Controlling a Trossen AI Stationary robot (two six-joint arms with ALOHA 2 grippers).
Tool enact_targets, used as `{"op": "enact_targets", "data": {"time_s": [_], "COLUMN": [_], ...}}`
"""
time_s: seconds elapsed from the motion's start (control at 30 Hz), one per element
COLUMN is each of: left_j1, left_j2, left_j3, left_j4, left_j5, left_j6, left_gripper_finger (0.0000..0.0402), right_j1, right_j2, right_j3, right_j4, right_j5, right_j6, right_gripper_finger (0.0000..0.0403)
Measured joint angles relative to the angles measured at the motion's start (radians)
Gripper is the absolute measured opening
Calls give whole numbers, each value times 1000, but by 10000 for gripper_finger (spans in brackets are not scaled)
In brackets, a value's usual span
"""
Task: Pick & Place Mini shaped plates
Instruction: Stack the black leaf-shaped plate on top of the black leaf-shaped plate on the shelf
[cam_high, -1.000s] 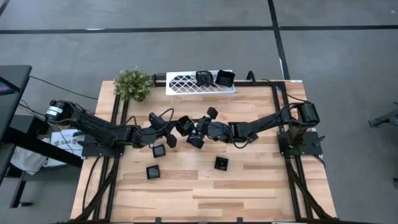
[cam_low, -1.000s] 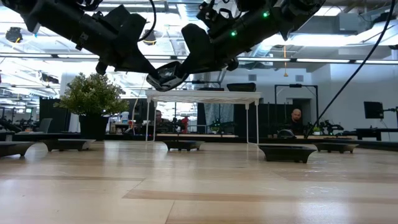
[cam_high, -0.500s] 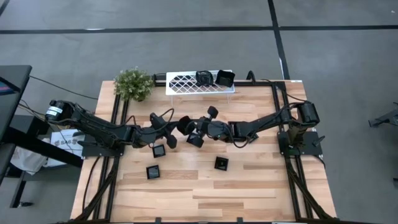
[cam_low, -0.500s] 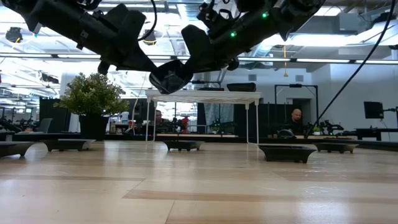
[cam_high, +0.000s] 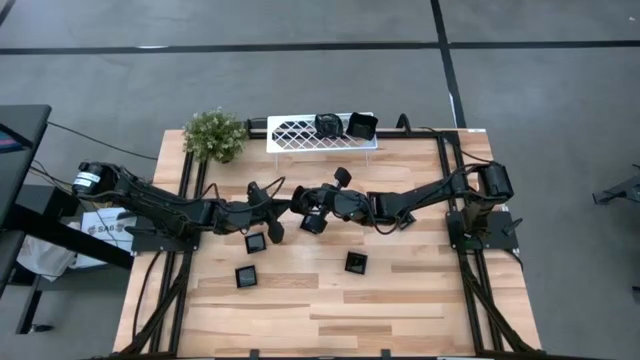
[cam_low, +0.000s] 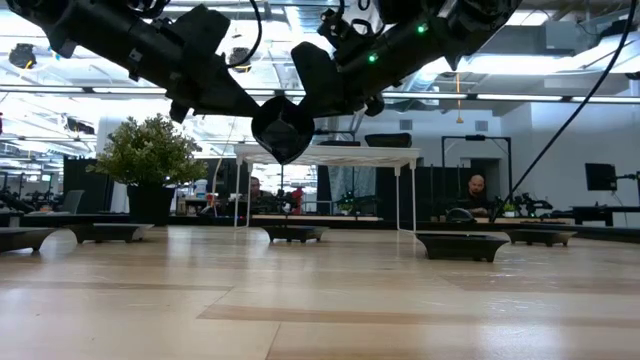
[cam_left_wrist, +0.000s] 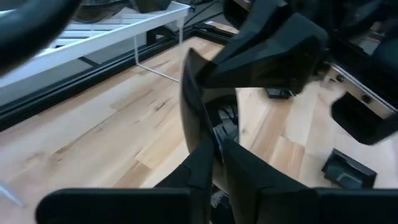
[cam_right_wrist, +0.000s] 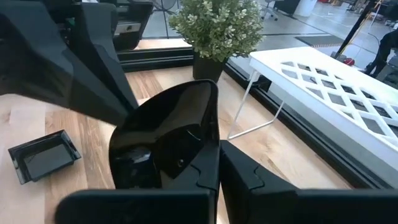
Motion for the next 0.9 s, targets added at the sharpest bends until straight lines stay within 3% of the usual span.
{"op": "enact_targets", "data": {"time_s": [0.33, 0.57, 0.8, 0.9], "left_j1": [2, 2, 2, 2], "left_j2": [-2, -1, -1, -1], "left_j3": [0, 0, 0, 0], "left_j4": [-8, -19, -18, -13], "left_j5": [2, -5, -7, -8], "left_j6": [100, 103, 103, 103], "left_gripper_finger": [66, 63, 63, 63], "right_j1": [0, -38, -179, -279], "right_j2": [-98, -276, -450, -468], "right_j3": [1, 3, 3, 3], "right_j4": [-96, -243, -354, -367], "right_j5": [-7, 0, -12, -103], "right_j6": [-3, -4, 68, 139], "right_gripper_finger": [1, 0, 0, 0]}}
